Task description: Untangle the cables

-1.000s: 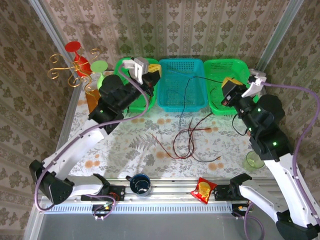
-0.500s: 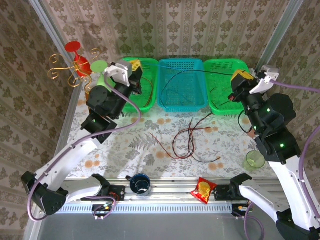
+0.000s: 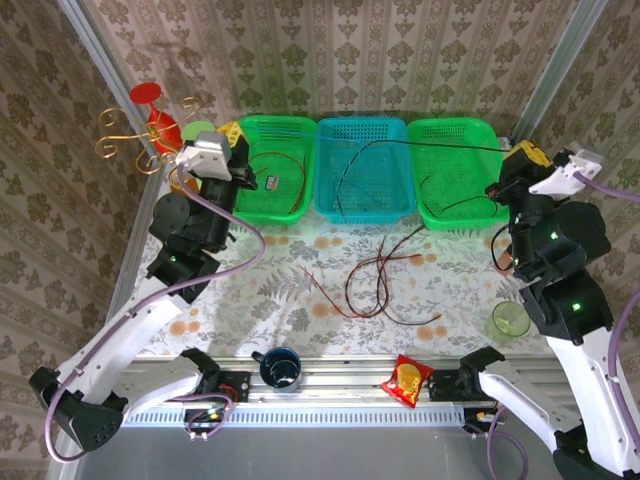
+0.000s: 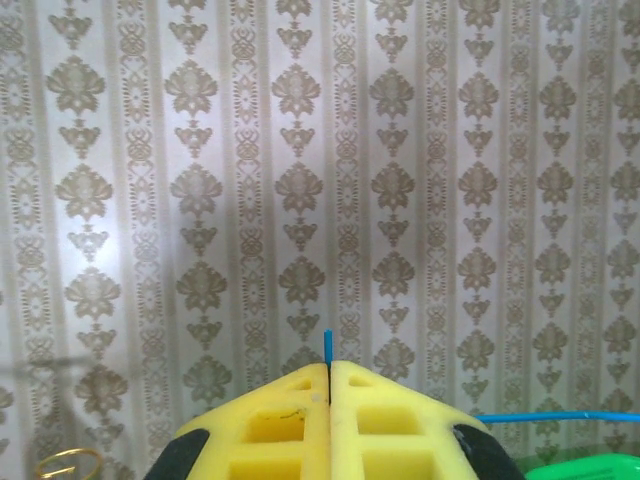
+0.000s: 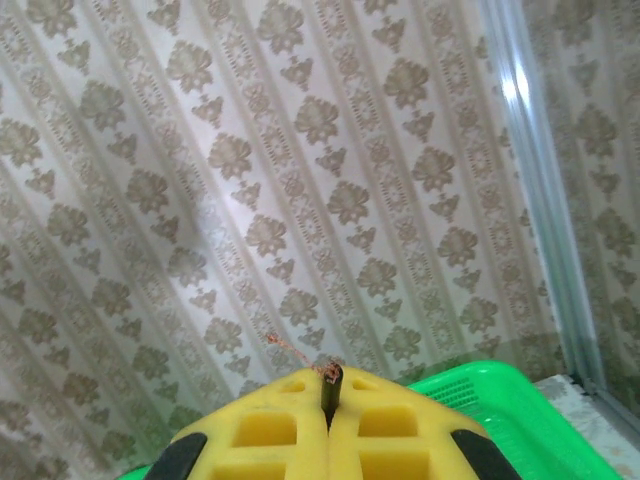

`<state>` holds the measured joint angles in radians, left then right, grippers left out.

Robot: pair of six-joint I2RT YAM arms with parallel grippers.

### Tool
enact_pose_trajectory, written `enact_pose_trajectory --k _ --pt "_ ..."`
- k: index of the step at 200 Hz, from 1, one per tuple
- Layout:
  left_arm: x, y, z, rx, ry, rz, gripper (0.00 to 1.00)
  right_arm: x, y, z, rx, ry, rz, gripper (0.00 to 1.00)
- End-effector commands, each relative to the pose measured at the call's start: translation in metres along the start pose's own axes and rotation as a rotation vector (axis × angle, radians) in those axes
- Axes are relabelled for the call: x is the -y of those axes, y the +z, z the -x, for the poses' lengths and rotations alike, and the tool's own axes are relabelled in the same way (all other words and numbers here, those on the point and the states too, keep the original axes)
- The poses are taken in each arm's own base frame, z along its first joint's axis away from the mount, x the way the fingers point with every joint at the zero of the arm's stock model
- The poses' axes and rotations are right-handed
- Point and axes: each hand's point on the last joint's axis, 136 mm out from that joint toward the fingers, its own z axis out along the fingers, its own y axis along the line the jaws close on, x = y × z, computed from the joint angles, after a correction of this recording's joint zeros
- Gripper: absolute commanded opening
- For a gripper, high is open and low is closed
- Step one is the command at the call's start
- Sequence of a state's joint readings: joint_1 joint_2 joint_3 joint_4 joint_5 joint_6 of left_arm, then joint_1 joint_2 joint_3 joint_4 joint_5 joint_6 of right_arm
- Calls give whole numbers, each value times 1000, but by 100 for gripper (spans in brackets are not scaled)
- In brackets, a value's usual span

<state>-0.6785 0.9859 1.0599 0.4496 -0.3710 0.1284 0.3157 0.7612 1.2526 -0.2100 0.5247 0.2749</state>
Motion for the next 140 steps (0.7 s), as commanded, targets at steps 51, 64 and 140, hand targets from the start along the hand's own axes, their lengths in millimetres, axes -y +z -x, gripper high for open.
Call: enact_pose_trajectory --k 51,64,140 --pt "-57 -23 -1 -105 17 180 0 47 -5 7 59 -64 -242 0" --pt "-67 -29 -5 -136 -24 196 0 53 -6 6 63 -73 -270 0" --pt "-124 -71 -5 -154 -63 390 0 91 -8 5 95 -100 -448 0"
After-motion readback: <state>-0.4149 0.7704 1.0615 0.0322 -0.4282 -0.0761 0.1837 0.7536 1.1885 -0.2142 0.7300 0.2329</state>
